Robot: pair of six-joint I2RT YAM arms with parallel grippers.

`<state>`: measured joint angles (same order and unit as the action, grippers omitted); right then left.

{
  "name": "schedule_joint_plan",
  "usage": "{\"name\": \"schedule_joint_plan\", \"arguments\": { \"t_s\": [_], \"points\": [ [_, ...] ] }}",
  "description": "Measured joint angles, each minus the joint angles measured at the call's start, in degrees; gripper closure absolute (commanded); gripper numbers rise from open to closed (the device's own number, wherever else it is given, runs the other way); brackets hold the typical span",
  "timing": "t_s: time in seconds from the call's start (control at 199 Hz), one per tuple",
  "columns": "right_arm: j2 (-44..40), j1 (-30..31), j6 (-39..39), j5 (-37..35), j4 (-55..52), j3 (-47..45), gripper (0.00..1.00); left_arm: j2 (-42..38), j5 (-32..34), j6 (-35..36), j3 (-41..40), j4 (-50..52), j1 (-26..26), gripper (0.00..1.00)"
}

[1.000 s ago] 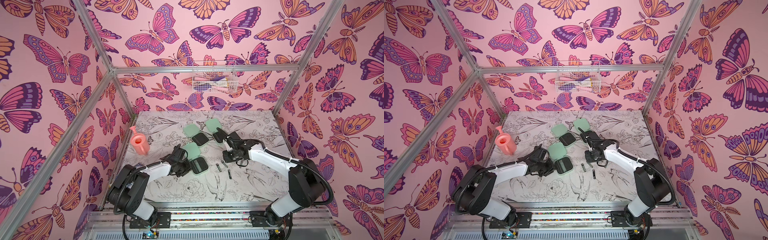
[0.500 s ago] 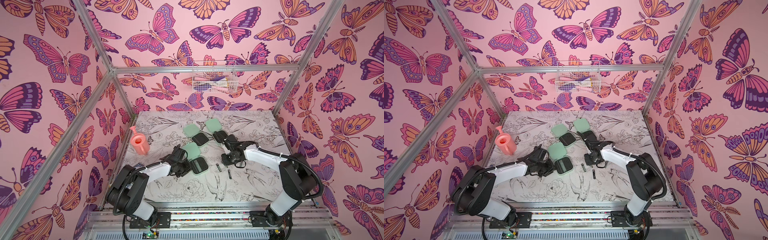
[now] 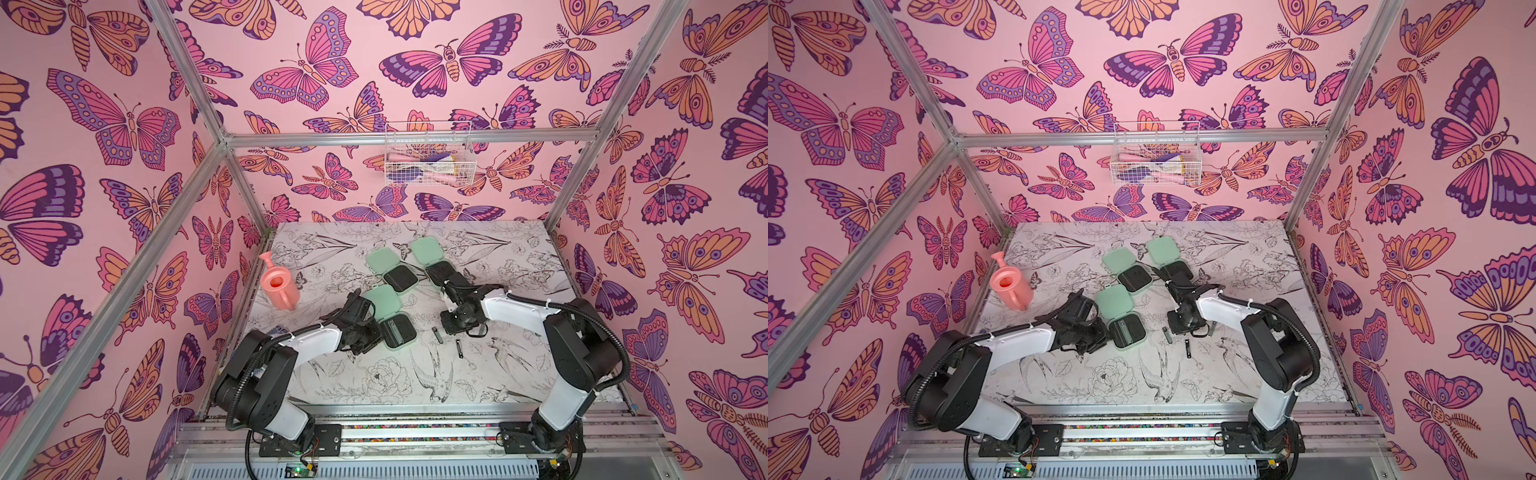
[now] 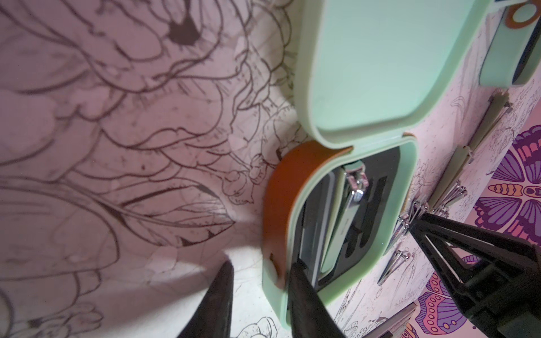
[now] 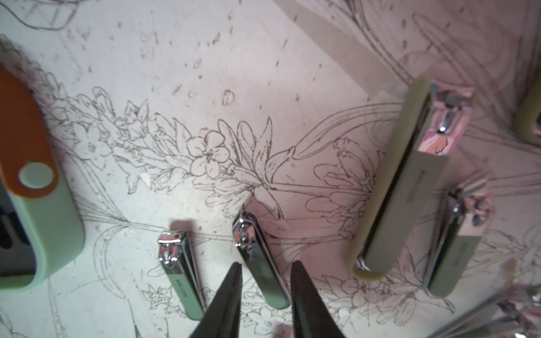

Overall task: Organize nail clipper sets
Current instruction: Pick up the nail clipper from the center of the board.

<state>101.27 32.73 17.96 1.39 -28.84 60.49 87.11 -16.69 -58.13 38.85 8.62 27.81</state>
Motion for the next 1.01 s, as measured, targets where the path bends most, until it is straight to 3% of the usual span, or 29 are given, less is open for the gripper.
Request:
{"name": "schedule_joint_plan", "arguments": {
  "t_s": [0.347,0.734,1.005],
  "points": [
    [1.05,0.09,0.0,-0.02,0.46,0.79,0.72,0.0,0.0,0.0,0.02,0.02,0.0,0.66],
    [1.14,0.42,0.0,-0.04,0.57,0.96,0.84,0.0,0.0,0.0,0.02,0.02,0.02,0.66],
    [0.94,1.75,0.0,-0.26,-0.46,1.66,0.86,0.0,0.0,0.0,0.02,0.02,0.0,0.66]
  ]
}}
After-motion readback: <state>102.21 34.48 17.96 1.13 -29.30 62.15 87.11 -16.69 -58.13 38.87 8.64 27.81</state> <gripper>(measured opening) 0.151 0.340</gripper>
